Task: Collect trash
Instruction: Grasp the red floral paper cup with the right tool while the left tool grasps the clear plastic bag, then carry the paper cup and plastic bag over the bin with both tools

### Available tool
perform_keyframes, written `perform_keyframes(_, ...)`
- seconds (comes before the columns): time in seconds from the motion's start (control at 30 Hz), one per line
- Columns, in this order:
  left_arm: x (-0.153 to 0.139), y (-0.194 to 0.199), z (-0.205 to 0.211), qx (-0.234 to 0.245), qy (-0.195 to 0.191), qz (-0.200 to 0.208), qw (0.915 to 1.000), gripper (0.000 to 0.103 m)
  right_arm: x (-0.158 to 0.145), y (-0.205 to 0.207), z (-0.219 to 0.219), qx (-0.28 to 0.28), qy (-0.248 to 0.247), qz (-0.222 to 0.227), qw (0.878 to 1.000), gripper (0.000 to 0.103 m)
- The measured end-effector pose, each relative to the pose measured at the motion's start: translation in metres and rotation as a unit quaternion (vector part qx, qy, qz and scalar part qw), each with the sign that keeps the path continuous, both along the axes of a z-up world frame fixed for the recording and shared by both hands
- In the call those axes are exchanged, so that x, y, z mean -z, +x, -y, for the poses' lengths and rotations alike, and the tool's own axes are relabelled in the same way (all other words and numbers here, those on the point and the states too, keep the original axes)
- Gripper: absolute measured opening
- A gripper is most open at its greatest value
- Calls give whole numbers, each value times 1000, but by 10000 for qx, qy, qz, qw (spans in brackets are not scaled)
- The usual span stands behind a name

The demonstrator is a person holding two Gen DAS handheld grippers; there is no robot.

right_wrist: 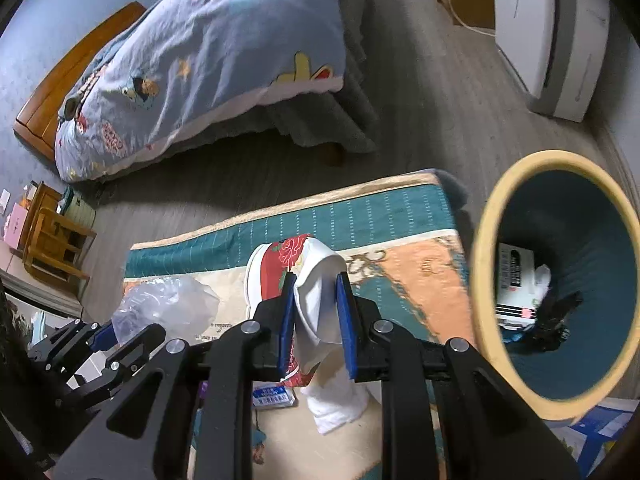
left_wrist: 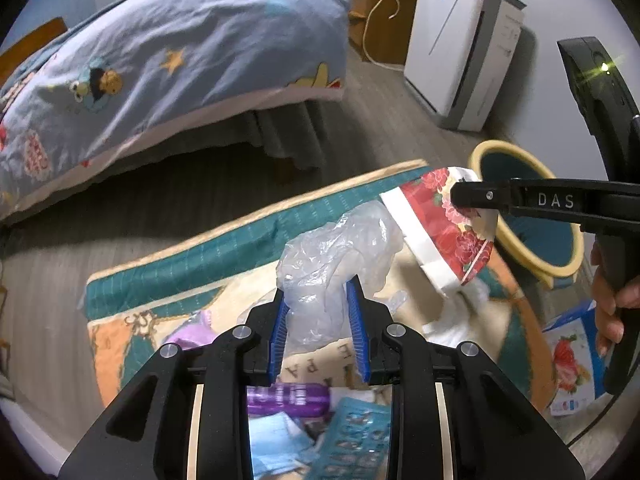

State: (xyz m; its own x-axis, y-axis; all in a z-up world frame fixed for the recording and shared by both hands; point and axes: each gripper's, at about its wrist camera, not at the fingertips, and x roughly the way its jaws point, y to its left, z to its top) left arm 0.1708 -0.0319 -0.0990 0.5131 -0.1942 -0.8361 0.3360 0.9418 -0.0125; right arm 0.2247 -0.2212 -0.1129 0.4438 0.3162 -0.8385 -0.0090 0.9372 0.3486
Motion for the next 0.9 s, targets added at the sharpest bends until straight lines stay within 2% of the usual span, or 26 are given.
perform_keyframes(0.3,-16,-11,33,100,-88,239,9996,29,-26,-25,44,229,-38,300,9993,20)
perform_keyframes(0.9,-12,-7,126,732,-147,283,9968,30,-24,-43,150,1035,8,306,9942,20)
